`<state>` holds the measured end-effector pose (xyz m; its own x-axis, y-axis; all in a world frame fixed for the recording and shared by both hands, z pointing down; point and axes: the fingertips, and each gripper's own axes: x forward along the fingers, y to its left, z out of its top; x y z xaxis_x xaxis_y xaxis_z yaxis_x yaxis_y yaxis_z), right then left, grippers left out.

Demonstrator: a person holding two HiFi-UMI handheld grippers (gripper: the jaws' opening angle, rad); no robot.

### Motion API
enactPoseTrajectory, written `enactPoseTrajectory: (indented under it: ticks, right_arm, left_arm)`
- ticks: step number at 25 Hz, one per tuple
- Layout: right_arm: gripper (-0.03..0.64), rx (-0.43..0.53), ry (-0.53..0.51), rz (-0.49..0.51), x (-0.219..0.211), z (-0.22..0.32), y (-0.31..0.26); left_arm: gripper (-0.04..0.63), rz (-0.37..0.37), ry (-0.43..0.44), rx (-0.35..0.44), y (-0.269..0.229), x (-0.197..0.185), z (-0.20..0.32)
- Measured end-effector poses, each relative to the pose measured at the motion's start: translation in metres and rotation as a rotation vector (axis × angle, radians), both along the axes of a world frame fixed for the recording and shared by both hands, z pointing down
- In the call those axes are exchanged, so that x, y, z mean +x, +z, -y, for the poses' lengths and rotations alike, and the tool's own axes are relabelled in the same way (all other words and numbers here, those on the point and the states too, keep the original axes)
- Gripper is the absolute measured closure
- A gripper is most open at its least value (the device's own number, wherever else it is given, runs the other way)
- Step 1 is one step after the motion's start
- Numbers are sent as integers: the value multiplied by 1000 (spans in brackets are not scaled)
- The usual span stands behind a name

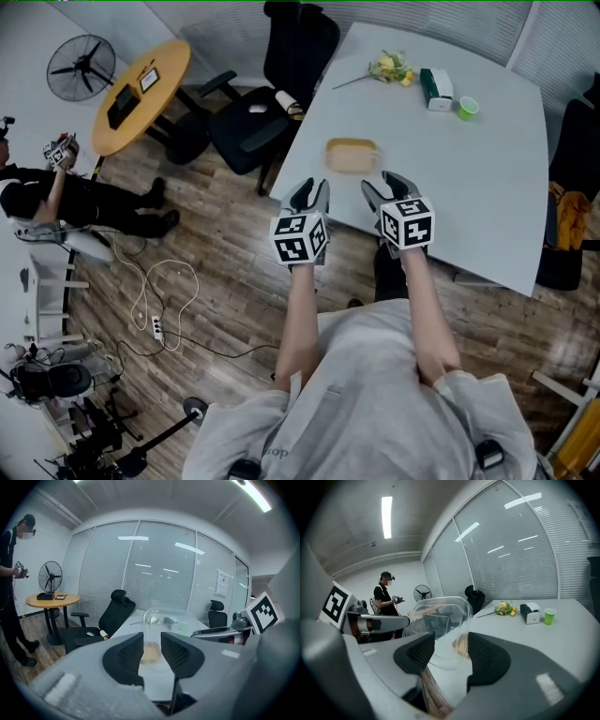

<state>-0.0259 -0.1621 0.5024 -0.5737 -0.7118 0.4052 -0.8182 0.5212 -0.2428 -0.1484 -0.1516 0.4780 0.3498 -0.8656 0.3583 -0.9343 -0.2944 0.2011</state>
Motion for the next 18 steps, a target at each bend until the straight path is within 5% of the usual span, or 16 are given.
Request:
enactPoseTrajectory:
  ticks: [18]
  right_arm:
    - [411,-1,6,16,4,3,-5]
  left_arm:
    - [480,0,2,5,-1,2,4]
